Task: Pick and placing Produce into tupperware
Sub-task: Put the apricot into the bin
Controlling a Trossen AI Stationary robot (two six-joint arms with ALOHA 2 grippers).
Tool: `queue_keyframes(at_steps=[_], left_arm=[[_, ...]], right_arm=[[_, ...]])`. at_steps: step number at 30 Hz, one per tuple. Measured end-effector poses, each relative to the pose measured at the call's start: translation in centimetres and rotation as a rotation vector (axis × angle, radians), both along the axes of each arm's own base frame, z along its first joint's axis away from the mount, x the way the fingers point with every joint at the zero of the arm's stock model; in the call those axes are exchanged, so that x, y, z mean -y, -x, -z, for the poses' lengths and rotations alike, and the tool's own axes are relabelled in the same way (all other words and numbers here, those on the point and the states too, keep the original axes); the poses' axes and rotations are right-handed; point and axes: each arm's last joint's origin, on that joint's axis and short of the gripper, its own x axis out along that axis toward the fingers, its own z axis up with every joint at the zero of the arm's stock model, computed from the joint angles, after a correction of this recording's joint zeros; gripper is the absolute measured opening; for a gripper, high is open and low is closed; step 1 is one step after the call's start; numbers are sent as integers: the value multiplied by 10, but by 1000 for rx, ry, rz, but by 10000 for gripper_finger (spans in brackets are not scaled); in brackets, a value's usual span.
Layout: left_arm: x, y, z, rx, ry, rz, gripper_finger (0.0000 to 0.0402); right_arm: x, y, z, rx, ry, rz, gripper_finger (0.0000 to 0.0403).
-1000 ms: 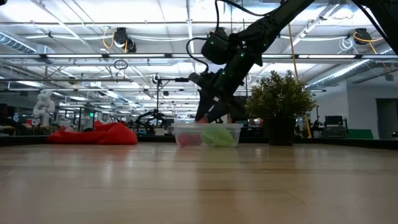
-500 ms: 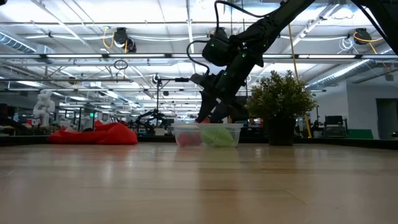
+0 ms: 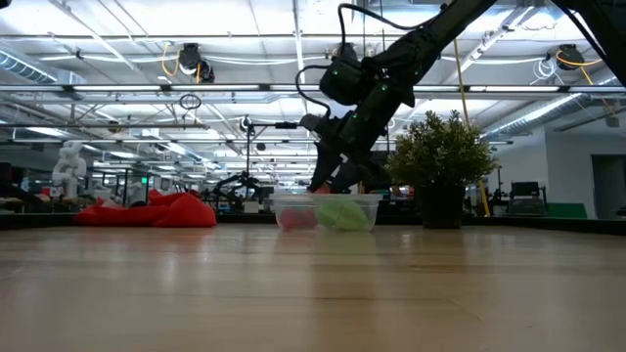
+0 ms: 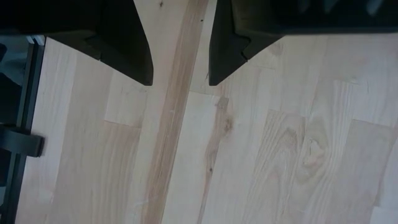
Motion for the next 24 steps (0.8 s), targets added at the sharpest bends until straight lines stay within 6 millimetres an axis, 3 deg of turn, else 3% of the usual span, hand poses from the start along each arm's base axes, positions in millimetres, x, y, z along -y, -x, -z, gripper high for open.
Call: queue_keyframes(at_steps=[24], left_arm=[[0,0,0,-1,4,-7,159]], right_arm=[[5,-3,-4,52,33,4,130]])
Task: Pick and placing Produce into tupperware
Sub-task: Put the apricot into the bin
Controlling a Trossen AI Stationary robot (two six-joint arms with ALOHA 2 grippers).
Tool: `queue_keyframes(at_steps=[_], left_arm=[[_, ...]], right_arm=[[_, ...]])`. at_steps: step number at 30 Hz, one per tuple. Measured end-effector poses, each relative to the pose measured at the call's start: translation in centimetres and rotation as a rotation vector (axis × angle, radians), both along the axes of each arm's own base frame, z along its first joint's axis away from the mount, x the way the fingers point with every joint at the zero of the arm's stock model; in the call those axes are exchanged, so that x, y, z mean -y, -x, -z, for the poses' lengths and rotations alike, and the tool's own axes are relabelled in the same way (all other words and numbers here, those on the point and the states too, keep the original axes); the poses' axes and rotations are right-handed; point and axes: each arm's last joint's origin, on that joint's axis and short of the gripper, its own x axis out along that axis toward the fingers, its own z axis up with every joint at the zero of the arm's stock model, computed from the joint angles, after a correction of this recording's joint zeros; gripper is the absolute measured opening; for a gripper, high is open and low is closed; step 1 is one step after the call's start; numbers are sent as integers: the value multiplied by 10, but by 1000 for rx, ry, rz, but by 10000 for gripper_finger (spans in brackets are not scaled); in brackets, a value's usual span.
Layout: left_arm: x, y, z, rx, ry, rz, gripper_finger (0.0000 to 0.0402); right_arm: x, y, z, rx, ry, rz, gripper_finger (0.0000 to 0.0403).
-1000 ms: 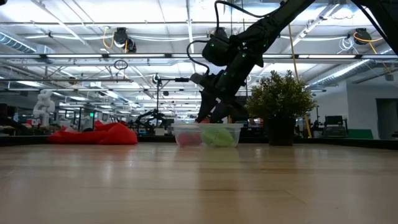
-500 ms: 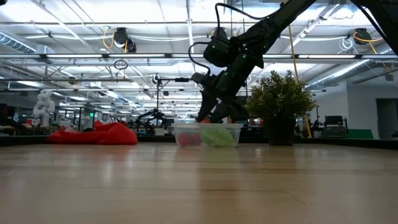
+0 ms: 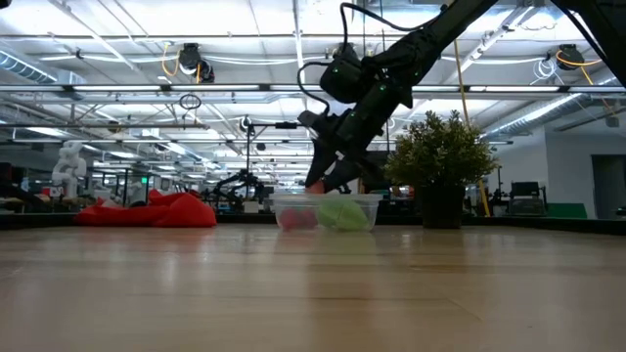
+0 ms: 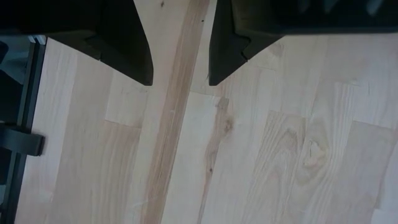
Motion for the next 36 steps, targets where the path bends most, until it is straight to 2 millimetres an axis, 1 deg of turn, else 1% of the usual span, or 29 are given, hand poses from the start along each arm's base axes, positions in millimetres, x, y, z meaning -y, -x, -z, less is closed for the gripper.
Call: queue_keyframes(at_steps=[16,25,36], left_arm=[[0,0,0,2,-1,-2,159],[0,0,0,9,-7,3,159],[0,0,0,15,-14,8,159]], right_arm=[[-1,-2,-1,17,1,5,130],[-3,-3,-1,26,-49,55,130],[-3,-1,1,-14,1,28,130]])
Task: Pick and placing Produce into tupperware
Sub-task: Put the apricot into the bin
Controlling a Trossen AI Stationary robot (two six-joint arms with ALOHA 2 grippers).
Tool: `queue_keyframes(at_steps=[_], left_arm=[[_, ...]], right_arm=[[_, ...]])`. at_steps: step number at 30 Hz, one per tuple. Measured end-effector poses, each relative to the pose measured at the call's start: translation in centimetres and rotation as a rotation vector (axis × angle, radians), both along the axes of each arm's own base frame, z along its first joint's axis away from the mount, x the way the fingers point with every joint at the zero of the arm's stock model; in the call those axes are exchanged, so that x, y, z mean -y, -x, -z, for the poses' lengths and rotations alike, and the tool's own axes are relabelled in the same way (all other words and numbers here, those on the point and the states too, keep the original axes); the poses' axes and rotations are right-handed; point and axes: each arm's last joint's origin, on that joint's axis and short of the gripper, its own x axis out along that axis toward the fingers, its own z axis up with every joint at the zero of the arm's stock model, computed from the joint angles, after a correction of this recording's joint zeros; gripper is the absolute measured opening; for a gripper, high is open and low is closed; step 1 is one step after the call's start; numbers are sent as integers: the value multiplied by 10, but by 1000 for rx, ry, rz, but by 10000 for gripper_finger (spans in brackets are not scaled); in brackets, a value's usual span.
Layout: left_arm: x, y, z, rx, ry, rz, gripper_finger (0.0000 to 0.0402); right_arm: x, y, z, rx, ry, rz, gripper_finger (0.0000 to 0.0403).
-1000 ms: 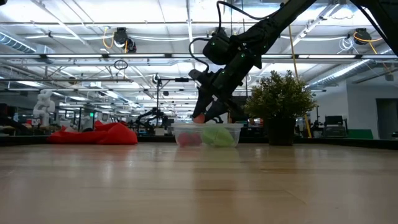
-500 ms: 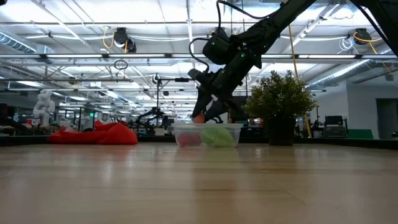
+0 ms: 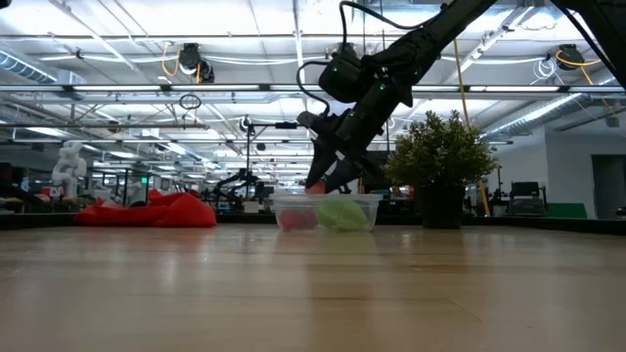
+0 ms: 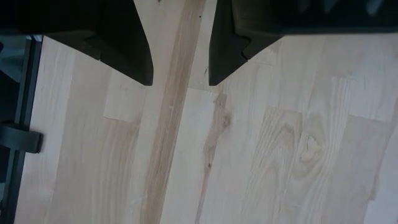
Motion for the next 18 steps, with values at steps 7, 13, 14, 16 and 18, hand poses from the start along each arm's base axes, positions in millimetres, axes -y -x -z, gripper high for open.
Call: queue_keyframes(at_steps=[7,13,14,16,18], left_arm=[[0,0,0,0,0,-1,159],[0,0,0,0,2,-4,159],[0,0,0,0,2,-4,159],[0,0,0,0,2,-4,159],[0,0,0,0,3,-6,159]], right_arm=[[-1,4,3,-52,-12,-4,143],[-2,7,6,-100,-7,9,168],[-2,7,6,-100,-6,8,171],[-2,7,6,-100,-5,7,175],[-2,7,6,-100,-3,5,178]])
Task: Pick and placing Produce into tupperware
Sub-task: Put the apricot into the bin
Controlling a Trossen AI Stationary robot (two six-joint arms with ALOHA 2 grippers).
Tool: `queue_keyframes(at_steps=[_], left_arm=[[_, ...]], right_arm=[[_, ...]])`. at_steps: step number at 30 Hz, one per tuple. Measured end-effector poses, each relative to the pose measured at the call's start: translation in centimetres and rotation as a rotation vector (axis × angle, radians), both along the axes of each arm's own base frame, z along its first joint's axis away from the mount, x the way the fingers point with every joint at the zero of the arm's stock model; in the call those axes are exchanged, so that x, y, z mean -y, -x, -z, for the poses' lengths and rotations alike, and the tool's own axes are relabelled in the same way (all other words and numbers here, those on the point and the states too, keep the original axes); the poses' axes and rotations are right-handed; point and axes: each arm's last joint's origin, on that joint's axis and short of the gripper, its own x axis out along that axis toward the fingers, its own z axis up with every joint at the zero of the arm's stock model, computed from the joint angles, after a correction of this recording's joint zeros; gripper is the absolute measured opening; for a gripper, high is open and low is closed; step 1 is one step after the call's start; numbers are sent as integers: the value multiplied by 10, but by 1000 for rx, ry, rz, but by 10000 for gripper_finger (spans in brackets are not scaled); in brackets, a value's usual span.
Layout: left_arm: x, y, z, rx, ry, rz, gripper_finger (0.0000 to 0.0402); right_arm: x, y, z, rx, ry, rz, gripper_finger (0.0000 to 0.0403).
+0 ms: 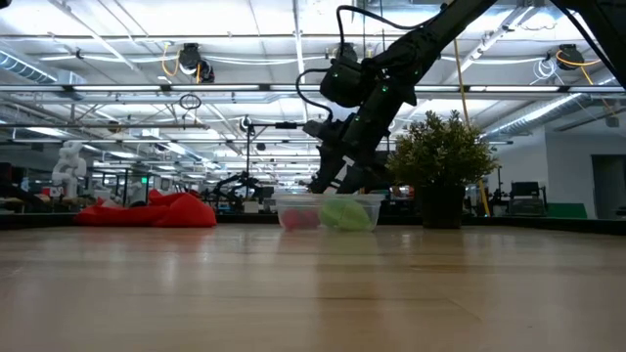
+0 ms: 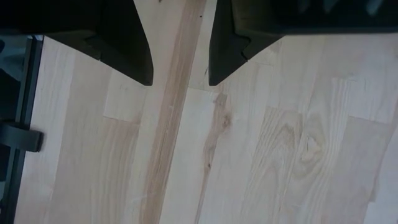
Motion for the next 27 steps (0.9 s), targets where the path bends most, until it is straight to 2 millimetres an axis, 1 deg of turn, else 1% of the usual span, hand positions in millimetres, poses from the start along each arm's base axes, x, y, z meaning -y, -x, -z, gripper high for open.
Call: queue_keyframes(at_steps=[4,10,19,22,27], left_arm=[[0,0,0,0,0,-1,159],[0,0,0,0,1,-2,159],[0,0,0,0,-1,3,159],[0,0,0,0,-1,2,159],[0,0,0,0,-1,2,159]], right_arm=[[0,-1,-1,8,12,-12,179],[2,-6,-5,69,44,-26,179],[0,-7,-5,73,37,-39,179],[-2,-6,-9,90,23,-59,179],[-6,-3,-24,118,33,-66,179]])
